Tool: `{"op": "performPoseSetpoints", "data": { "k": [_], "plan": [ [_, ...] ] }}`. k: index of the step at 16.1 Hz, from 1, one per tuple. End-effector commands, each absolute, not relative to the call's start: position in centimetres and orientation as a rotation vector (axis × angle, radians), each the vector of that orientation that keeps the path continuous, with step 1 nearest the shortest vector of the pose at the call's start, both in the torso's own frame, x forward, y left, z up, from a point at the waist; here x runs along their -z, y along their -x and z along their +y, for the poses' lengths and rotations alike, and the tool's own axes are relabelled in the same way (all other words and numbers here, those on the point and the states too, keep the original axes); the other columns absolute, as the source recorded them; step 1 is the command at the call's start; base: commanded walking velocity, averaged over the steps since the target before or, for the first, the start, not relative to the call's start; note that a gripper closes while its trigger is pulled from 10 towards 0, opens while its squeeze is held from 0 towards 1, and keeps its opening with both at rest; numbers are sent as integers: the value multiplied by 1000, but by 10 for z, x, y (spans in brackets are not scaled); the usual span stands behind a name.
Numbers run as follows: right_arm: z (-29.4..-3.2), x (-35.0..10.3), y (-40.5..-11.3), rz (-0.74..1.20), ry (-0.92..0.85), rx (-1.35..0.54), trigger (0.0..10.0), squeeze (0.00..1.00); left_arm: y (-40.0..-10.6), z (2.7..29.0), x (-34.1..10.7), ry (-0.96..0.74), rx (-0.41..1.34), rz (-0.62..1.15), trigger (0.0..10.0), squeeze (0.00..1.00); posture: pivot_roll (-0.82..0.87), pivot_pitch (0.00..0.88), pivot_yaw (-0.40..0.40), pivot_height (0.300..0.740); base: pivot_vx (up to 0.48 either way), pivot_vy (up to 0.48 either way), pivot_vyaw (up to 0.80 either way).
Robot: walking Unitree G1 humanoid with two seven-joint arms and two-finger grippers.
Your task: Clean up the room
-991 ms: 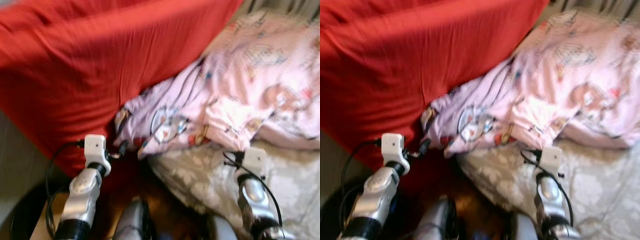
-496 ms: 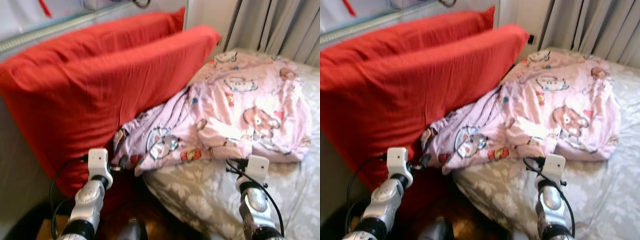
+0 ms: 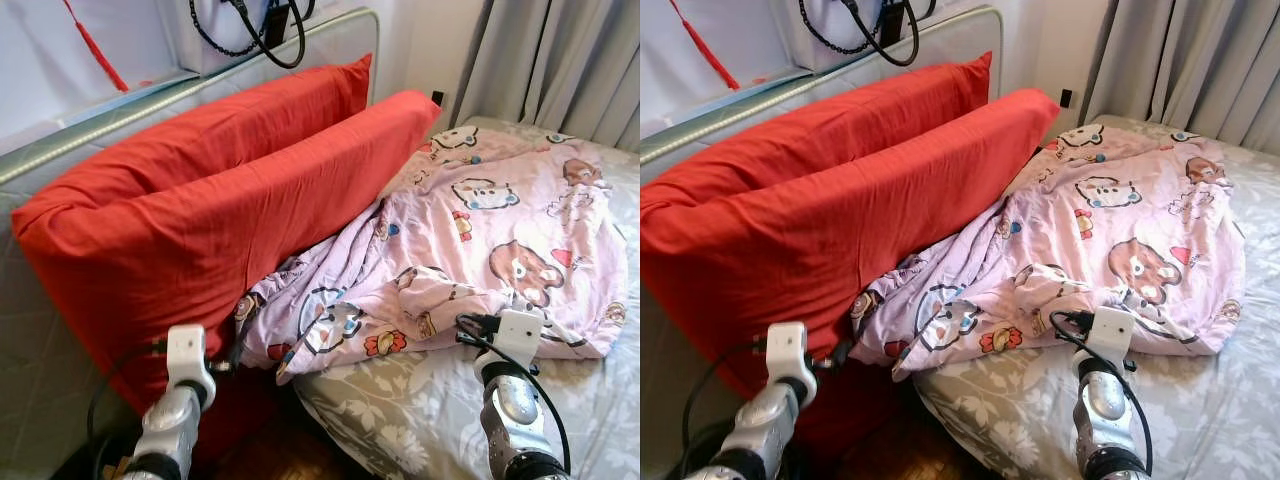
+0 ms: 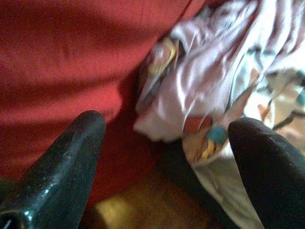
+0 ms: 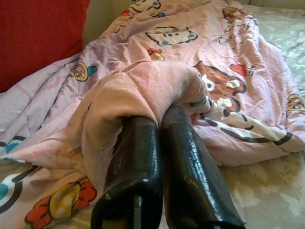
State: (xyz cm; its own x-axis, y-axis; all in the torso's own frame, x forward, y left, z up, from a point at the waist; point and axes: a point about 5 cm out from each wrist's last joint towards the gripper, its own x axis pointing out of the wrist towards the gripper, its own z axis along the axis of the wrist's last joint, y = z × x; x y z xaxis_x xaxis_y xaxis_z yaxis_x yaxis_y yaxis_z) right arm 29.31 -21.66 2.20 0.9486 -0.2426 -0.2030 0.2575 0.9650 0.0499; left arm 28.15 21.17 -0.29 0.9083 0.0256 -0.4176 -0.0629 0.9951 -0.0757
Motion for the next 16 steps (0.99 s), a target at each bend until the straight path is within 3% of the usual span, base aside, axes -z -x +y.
{"op": "performPoseSetpoints", "data": {
  "k": [1, 6, 10, 16],
  "plan": [
    [-216, -23, -293, 178, -81, 256, 10000, 0, -271, 217, 14, 86, -68, 500, 10000, 0, -11, 0, 28, 740, 0, 0, 0],
    [-210, -12, -282, 208, -100, 259, 10000, 0, -226, 228, 49, 76, -148, 707, 10000, 0, -21, 0, 23, 740, 0, 0, 0],
    [-204, -9, -279, 216, -102, 233, 10000, 0, -202, 222, 66, 62, -150, 808, 10000, 0, -12, 0, 9, 740, 0, 0, 0],
    [-203, -11, -281, 209, -125, 258, 10000, 0, -194, 217, 71, 52, -125, 835, 10000, 0, -18, 0, 18, 740, 0, 0, 0]
  ]
}}
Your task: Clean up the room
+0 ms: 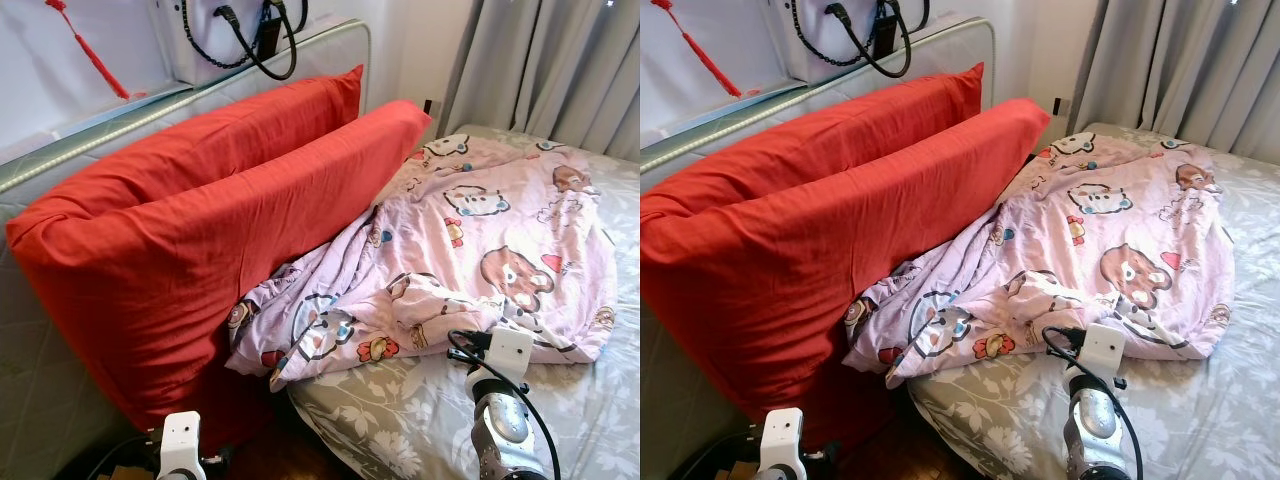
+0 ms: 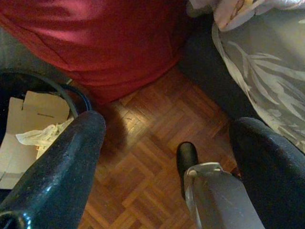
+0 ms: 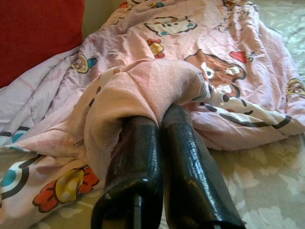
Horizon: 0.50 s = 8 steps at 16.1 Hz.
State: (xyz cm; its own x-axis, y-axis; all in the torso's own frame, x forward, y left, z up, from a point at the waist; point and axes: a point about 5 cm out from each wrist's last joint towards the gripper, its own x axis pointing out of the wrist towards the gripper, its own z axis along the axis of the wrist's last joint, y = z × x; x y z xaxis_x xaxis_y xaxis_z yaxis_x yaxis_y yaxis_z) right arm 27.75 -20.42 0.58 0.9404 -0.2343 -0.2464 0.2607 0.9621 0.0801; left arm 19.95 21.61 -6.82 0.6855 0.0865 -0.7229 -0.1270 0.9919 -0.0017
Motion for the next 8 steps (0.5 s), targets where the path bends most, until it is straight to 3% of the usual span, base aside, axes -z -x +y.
{"op": "performPoseSetpoints", "data": {
  "k": [1, 8],
  "plan": [
    [-203, -11, -281, 209, -124, 259, 10000, 0, -194, 218, 71, 52, -125, 836, 10000, 0, -19, 0, 21, 740, 0, 0, 0],
    [-199, -8, -278, 211, -124, 262, 10000, 0, -189, 218, 74, 46, -115, 856, 10000, 0, -17, 0, 28, 740, 0, 0, 0]
  ]
}}
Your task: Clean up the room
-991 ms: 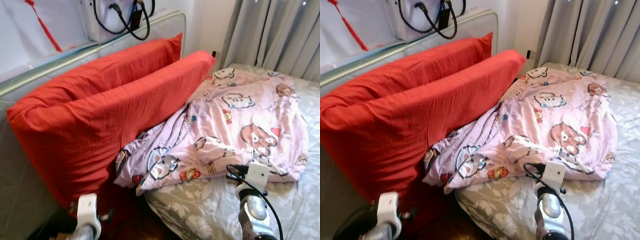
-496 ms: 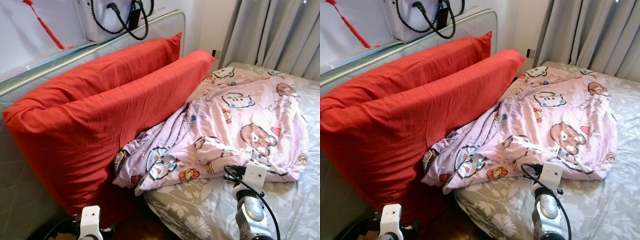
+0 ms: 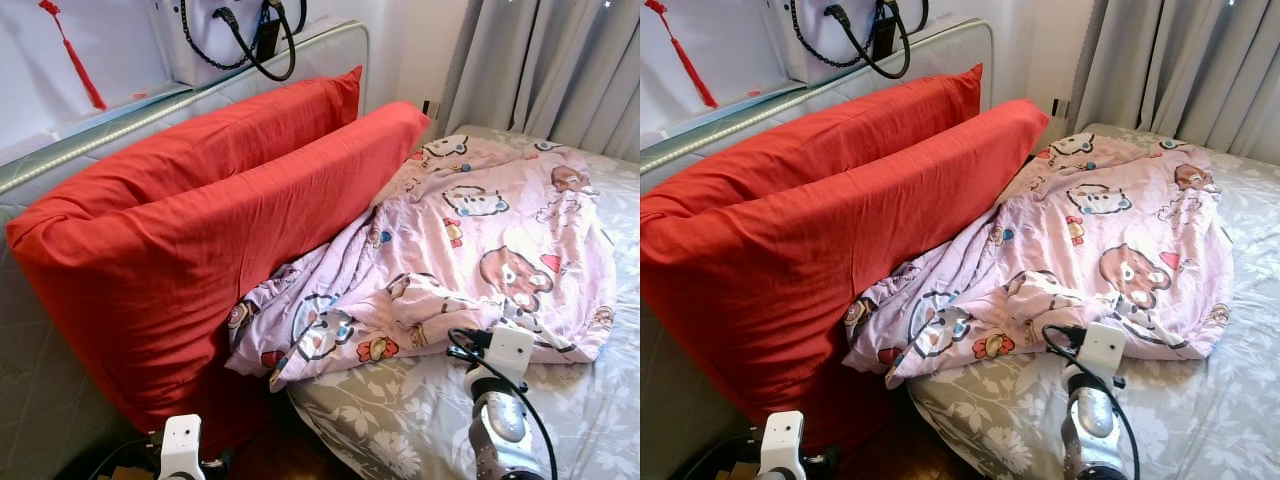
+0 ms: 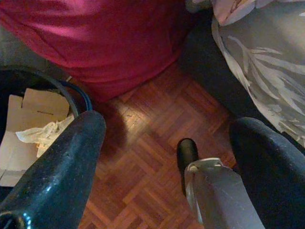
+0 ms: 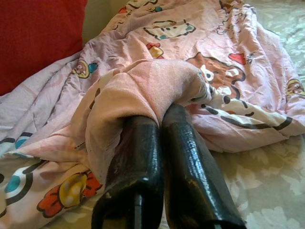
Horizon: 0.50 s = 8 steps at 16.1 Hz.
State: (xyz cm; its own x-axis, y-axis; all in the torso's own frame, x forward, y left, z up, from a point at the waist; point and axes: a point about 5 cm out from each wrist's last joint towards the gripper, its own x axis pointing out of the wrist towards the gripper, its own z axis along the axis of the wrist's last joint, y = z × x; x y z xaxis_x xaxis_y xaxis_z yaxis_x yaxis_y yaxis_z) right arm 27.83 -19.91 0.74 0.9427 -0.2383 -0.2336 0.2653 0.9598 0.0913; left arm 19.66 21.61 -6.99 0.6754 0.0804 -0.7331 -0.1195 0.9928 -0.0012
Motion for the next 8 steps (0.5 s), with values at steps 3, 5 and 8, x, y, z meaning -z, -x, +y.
{"op": "performPoseSetpoints", "data": {
  "k": [3, 5, 8],
  "plan": [
    [-198, -9, -278, 213, -118, 260, 10000, 0, -187, 218, 75, 46, -117, 864, 10000, 0, -14, 0, 27, 740, 0, 0, 0],
    [-198, -9, -279, 212, -117, 262, 10000, 0, -186, 218, 75, 47, -119, 866, 10000, 0, -12, 0, 28, 740, 0, 0, 0],
    [-198, -9, -279, 213, -115, 261, 10000, 0, -186, 219, 75, 47, -119, 868, 10000, 0, -13, 0, 28, 740, 0, 0, 0]
  ]
}}
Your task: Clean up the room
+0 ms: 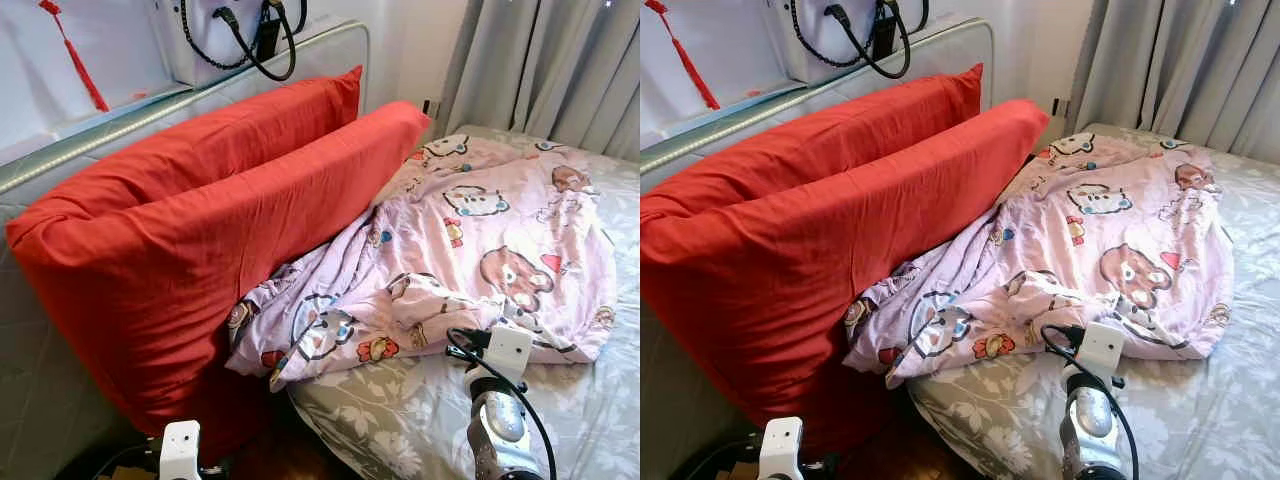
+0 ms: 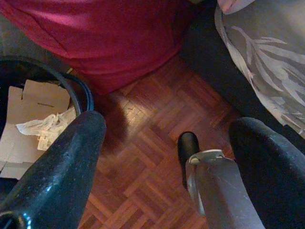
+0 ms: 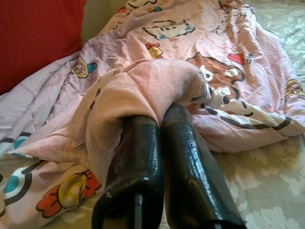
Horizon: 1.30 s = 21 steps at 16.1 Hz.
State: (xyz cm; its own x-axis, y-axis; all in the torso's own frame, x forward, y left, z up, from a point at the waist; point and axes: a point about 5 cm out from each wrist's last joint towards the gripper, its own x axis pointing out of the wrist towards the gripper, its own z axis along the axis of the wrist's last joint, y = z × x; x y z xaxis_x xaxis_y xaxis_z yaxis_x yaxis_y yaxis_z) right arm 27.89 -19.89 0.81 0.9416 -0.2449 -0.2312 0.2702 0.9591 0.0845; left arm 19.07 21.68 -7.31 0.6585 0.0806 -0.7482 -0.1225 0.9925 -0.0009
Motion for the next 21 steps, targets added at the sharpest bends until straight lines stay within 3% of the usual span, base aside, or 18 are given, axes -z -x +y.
{"op": "performPoseSetpoints", "data": {
  "k": [1, 13, 21],
  "plan": [
    [-198, -9, -279, 212, -115, 261, 10000, 0, -186, 219, 75, 47, -120, 868, 10000, 0, -13, 0, 28, 740, 0, 0, 0],
    [-194, -9, -279, 213, -124, 261, 10000, 0, -184, 221, 76, 49, -122, 871, 10000, 0, -6, 0, 33, 740, 0, 0, 0],
    [-193, -9, -278, 210, -128, 259, 10000, 0, -185, 220, 75, 55, -121, 865, 10000, 0, -7, 5, 34, 740, -251, 0, 0]
  ]
}}
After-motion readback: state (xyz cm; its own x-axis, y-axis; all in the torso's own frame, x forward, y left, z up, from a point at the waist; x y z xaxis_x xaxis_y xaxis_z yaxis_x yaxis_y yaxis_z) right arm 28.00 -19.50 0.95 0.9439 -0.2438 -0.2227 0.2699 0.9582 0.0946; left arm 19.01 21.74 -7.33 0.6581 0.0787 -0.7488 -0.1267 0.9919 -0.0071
